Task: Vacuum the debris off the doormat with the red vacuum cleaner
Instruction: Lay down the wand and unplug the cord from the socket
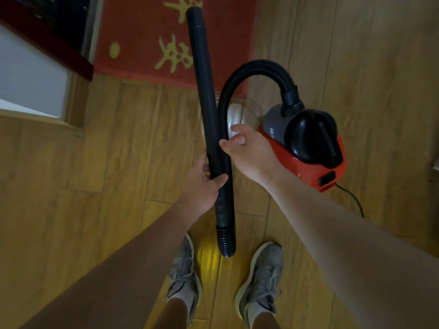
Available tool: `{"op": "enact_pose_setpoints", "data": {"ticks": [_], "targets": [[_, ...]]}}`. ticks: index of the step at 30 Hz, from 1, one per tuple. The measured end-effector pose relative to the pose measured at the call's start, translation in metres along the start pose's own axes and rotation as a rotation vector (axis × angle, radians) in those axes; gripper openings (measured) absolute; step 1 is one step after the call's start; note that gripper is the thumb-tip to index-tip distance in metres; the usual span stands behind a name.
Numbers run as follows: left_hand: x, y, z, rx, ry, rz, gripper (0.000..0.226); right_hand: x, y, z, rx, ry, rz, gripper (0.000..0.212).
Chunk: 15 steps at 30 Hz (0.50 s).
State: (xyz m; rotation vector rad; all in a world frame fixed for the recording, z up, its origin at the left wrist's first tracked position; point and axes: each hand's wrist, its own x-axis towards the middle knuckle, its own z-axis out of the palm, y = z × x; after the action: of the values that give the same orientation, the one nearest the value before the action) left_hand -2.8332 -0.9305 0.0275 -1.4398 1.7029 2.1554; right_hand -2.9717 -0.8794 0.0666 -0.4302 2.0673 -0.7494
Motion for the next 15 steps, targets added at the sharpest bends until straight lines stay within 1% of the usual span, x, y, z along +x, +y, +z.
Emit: {"op": "enact_pose_setpoints", "data": {"ticks": [2,7,10,13,15], "targets": [[0.005,-0.004,-0.011,0.002,-0.018,-0.002,0.055,0.014,-0.01,0.02,-0.024,-0.019,-0.014,0.054],[0.02,-0.014,-0.037,-0.021,-0.024,0.002,0.059,0.038,-0.024,0.053,-0.04,-0.024,-0.04,0.043],[0.028,-0.024,-0.052,-0.035,-0.012,-0.029,0.057,0.046,-0.03,0.069,-0.058,-0.027,-0.042,0.047],[0.033,-0.032,-0.066,-0.045,0.015,-0.069,0.049,0.053,-0.035,0.085,-0.077,-0.045,-0.041,0.049],[0.035,-0.037,-0.074,-0.09,0.032,-0.119,0.056,0.058,-0.038,0.094,-0.098,-0.05,-0.049,0.052]]}}
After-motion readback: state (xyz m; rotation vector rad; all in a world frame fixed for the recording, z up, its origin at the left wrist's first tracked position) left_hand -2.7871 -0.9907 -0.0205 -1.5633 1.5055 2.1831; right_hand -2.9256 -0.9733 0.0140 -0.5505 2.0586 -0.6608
